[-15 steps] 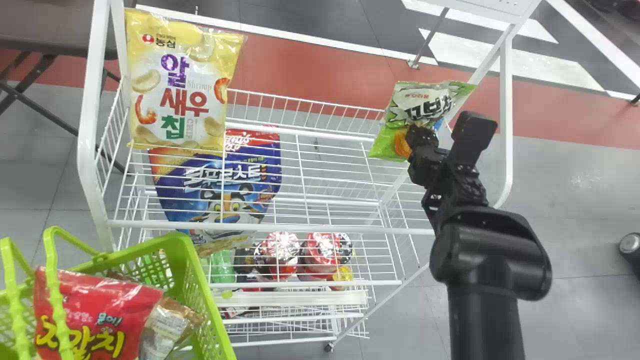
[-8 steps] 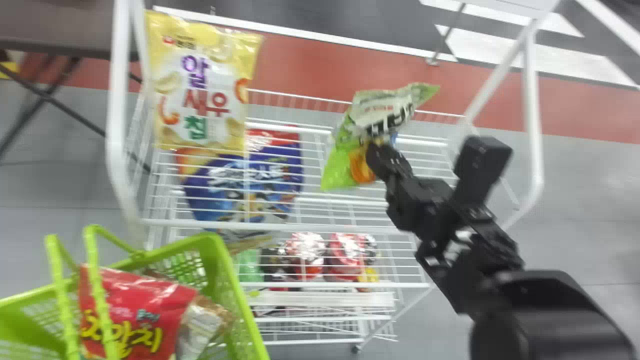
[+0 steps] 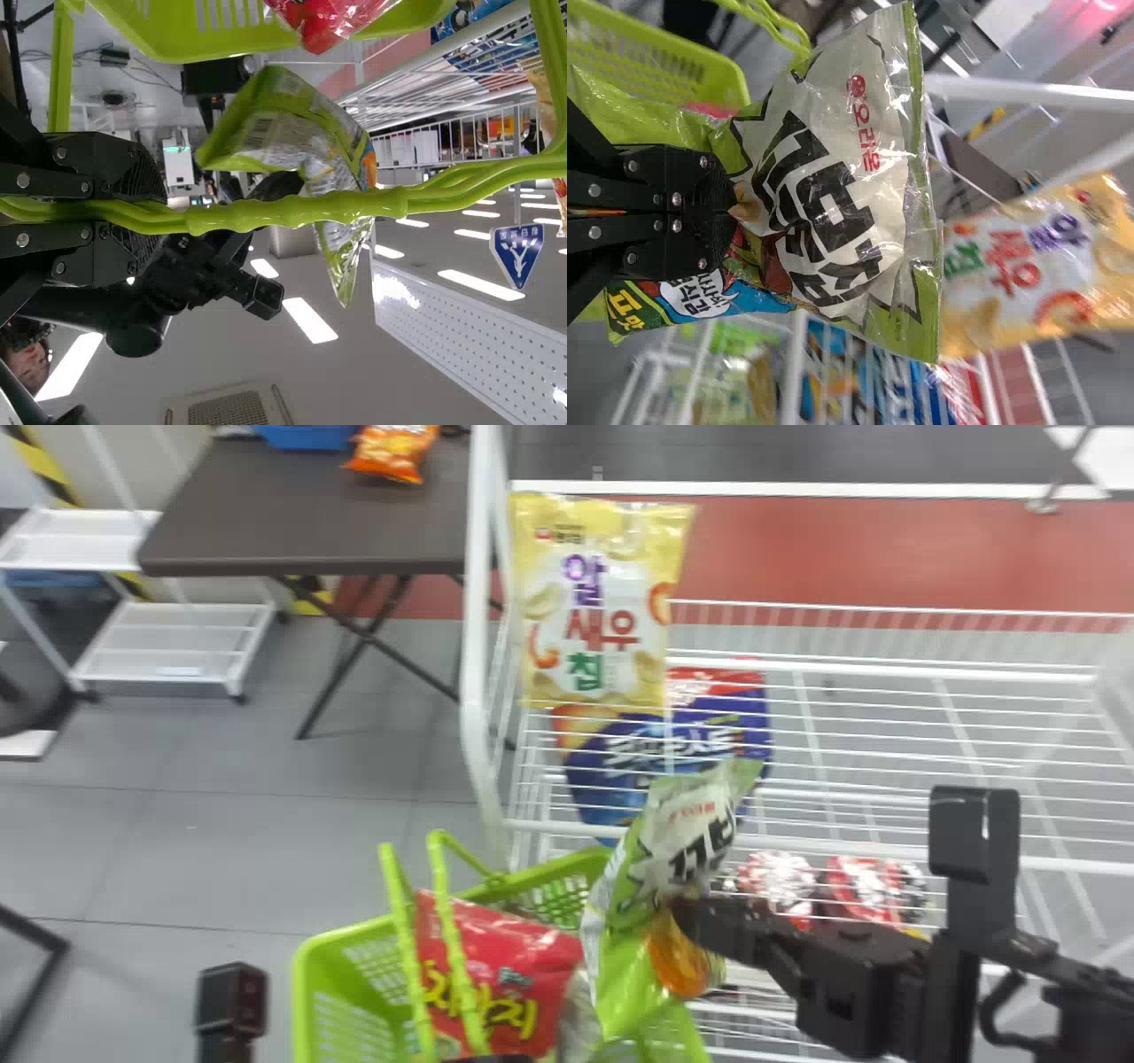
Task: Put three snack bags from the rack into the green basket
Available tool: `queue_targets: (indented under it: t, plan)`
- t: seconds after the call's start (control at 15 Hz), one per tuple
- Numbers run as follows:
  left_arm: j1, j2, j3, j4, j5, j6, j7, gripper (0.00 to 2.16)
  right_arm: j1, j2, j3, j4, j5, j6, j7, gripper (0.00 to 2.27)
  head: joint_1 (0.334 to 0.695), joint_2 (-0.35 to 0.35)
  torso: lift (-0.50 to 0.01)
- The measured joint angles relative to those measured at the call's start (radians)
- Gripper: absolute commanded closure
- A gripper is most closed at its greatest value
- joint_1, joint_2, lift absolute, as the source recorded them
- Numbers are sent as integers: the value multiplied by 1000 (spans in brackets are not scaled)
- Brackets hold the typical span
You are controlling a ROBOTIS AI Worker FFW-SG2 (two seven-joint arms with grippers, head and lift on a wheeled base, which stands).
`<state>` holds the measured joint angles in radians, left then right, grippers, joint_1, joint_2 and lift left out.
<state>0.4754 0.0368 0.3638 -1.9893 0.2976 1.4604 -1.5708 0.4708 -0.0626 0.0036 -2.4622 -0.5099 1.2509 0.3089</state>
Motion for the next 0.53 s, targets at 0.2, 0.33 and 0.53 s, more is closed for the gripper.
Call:
queue_targets:
  t: [0.2,0.33,0.53]
  plan:
    - [-2,0,-11,0,0,-1,0,2148,-13,4,70,60,-34,1,-8,2253,695,262,0]
    - [-3,0,-20,-2,0,-1,0,2148,-36,4,118,132,-36,-25,-17,2253,695,311,0]
    - [-6,1,-34,-2,1,-1,0,2148,-68,3,171,243,-25,-85,-28,1615,695,337,0]
